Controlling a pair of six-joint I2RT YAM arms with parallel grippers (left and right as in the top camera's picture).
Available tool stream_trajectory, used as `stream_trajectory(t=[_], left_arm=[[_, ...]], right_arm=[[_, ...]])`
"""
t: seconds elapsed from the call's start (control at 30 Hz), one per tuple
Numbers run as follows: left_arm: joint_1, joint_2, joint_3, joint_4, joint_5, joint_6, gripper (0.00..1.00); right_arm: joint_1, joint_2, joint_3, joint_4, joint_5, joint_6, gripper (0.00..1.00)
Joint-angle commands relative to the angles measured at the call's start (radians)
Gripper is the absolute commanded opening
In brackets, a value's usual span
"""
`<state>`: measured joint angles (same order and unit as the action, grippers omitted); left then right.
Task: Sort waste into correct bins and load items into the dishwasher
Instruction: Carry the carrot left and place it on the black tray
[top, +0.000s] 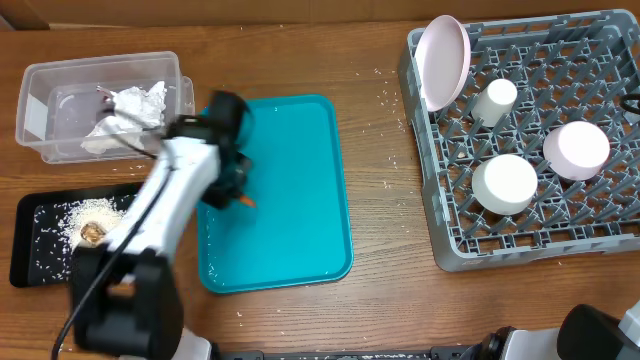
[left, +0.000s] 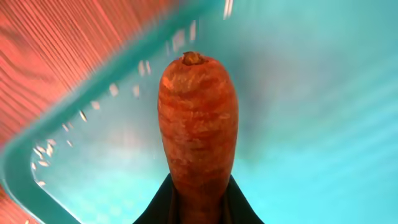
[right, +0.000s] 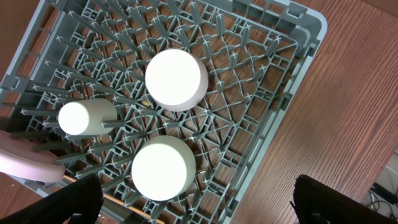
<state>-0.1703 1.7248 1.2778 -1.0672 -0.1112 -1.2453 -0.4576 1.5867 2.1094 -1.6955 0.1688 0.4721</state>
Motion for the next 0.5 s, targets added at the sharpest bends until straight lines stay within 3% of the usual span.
stream_trajectory(t=[0.0, 0.23, 0.47], left_arm=[[0.157, -0.101, 0.028, -0.004, -0.038, 0.038, 0.06], [0.43, -0.065, 0.024, 0.021, -0.046, 0.098, 0.09], [0.575, 0.016, 0.024, 0.135, -0.026, 0.222, 0.1]], right_arm=[[-0.002, -0.001, 0.017, 0.003, 0.01, 0.008, 1.0], [-0.002, -0.001, 0.017, 0.003, 0.01, 0.008, 1.0], [-0.002, -0.001, 0.017, 0.003, 0.01, 0.008, 1.0]])
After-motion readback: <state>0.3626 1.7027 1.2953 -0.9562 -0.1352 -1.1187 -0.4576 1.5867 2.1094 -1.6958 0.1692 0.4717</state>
